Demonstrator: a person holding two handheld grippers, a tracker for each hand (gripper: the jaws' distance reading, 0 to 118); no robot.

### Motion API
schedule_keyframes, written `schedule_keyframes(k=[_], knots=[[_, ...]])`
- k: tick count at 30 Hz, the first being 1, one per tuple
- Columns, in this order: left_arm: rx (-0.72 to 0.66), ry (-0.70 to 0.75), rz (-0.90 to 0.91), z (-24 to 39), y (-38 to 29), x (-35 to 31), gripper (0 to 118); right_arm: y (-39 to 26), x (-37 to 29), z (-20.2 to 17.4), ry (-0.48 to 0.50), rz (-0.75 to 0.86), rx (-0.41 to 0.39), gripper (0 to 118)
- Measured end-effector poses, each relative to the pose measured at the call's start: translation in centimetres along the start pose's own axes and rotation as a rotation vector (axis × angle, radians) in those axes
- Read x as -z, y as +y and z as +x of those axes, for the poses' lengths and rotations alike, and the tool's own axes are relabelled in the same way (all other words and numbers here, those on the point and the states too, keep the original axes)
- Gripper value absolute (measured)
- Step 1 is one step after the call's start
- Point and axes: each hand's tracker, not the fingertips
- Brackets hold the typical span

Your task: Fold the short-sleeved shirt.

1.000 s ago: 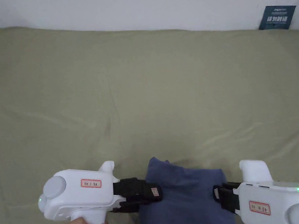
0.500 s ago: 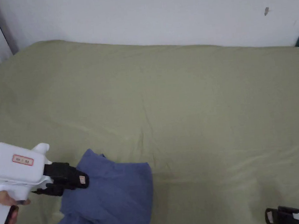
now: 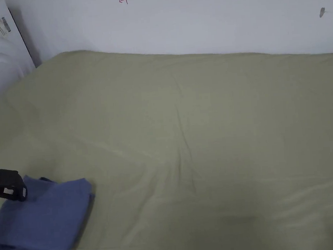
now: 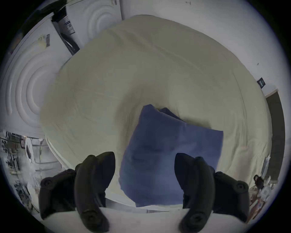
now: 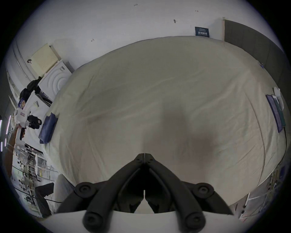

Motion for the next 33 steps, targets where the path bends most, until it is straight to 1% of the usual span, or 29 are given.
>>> schedule_keyframes(k=[2, 5, 7, 8, 9, 10, 11, 12, 14, 16, 18, 19, 20, 23, 26, 28, 30, 33], knots=[[0.011, -0.033, -0.015, 0.5, -0.6, -0.6, 85, -0.2, 0.0, 0.0, 0.008, -0.009, -0.009, 0], [0.067, -0.08, 0.031, 2.9, -1.5, -2.4, 85, -0.6, -0.1, 0.0, 0.009, -0.003, -0.011, 0], [0.076, -0.164, 0.055, 5.3, -3.0, -3.7, 82, -0.8, -0.3, 0.1, 0.029, 0.001, 0.002, 0], [0.097, -0.22, 0.075, 6.8, -3.7, -4.2, 78, -1.0, -0.4, 0.1, 0.035, 0.004, 0.004, 0], [0.12, -0.273, 0.097, 8.4, -4.6, -4.7, 70, -1.2, -0.6, 0.0, 0.041, 0.008, 0.004, 0], [0.147, -0.315, 0.106, 10.1, -5.8, -5.3, 53, -1.3, -0.9, 0.0, 0.046, 0.013, 0.001, 0], [0.165, -0.348, 0.123, 11.9, -6.9, -5.7, 23, -1.4, -1.1, 0.0, 0.05, 0.017, 0.0, 0], [0.176, -0.39, 0.139, 13.8, -8.0, -5.9, 1, -1.5, -1.4, 0.2, 0.058, 0.024, -0.001, 0], [0.164, -0.442, 0.127, 17.3, -10.7, -5.9, 0, -1.6, -2.3, 0.4, 0.066, 0.041, 0.001, 0], [0.274, -0.466, 0.163, 20.9, -13.2, -6.4, 0, -1.8, -3.2, 0.8, 0.072, 0.064, 0.009, 0], [0.33, -0.402, 0.226, 24.1, -15.6, -7.8, 0, -1.9, -4.2, 1.2, 0.078, 0.101, 0.01, 0], [0.345, -0.399, 0.265, 25.4, -16.7, -8.3, 0, -1.9, -4.7, 1.3, 0.078, 0.114, 0.013, 0], [0.378, -0.358, 0.305, 26.7, -17.9, -8.8, 0, -2.0, -5.4, 1.3, 0.077, 0.143, 0.01, 0], [0.406, -0.207, 0.484, 29.5, -20.0, -9.7, 0, -1.9, -7.1, 1.3, 0.055, 0.231, 0.0, 0], [0.413, -0.153, 0.62, 32.0, -22.5, -11.6, 0, -1.3, -9.0, 0.7, 0.041, 0.309, -0.026, 0], [0.389, -0.205, 0.673, 32.5, -24.1, -13.4, 0, -0.9, -10.3, 0.1, 0.029, 0.369, -0.048, 0], [0.392, -0.242, 0.751, 33.4, -25.5, -15.8, 0, -0.4, -11.7, -0.5, 0.001, 0.426, -0.071, 0], [0.369, -0.193, 0.93, 34.0, -28.3, -18.0, 0, 0.0, -13.7, -1.9, -0.056, 0.52, -0.115, 0]])
